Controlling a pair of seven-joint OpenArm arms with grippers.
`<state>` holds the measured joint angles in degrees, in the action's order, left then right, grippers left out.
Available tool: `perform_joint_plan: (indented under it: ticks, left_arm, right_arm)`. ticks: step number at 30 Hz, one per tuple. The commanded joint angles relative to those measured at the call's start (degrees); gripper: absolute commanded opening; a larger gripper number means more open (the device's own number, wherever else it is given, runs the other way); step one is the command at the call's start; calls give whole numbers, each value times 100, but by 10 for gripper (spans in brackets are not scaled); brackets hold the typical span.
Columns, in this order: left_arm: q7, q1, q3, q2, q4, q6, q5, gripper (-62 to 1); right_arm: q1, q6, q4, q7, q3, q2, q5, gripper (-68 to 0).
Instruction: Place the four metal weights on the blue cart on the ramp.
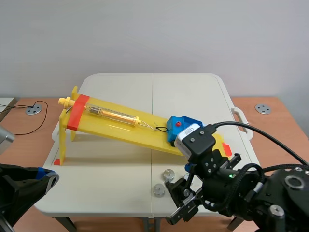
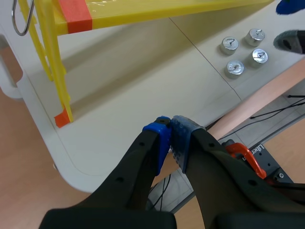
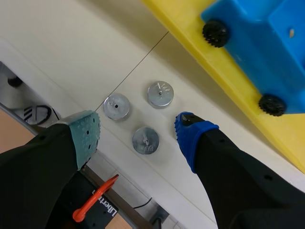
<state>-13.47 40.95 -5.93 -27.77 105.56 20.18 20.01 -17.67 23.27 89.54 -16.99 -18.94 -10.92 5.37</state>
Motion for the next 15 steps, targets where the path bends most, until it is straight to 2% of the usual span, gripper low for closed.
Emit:
perform_joint_plan:
  ticks: [1, 5, 15]
  left_arm:
    - [612, -20, -105, 46, 420, 59, 424, -558]
    - [612, -20, -105, 46, 420, 59, 424, -558]
    - [612, -20, -105, 46, 420, 59, 426, -558]
  right_arm:
    - [337, -17, 243, 603, -17, 33, -17, -346]
    - [490, -144, -4, 752, -249, 129, -273, -374]
    - [756, -463, -374, 984, -699, 319, -870, -386]
